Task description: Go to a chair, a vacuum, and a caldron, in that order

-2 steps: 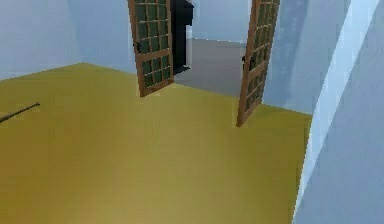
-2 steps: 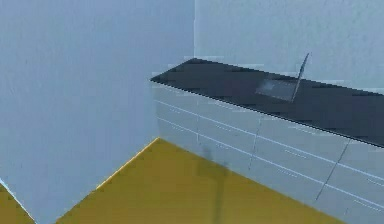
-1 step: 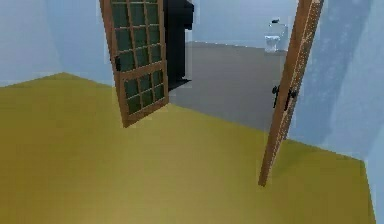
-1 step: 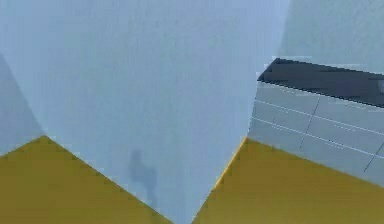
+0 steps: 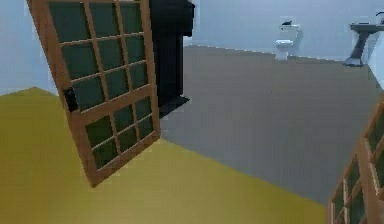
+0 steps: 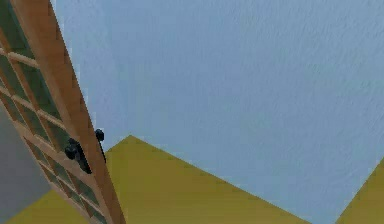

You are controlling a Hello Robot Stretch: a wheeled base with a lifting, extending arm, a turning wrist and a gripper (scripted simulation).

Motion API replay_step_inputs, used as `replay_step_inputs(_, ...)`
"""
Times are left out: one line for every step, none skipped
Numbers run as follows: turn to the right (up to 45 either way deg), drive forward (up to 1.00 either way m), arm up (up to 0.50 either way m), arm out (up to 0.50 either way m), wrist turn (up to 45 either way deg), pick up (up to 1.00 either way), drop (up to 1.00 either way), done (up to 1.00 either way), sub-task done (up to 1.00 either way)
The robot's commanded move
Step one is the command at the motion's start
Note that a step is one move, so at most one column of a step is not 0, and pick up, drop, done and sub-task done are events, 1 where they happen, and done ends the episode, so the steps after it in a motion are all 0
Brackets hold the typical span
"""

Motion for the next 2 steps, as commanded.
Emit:
replay_step_inputs(-3.0, 0.00, 0.00, 0.00, 0.0, 0.00, 0.00, 0.00, 0.00)
replay_step_inputs(0.0, 0.40, 0.00, 0.00, 0.0, 0.00, 0.00, 0.00, 0.00)
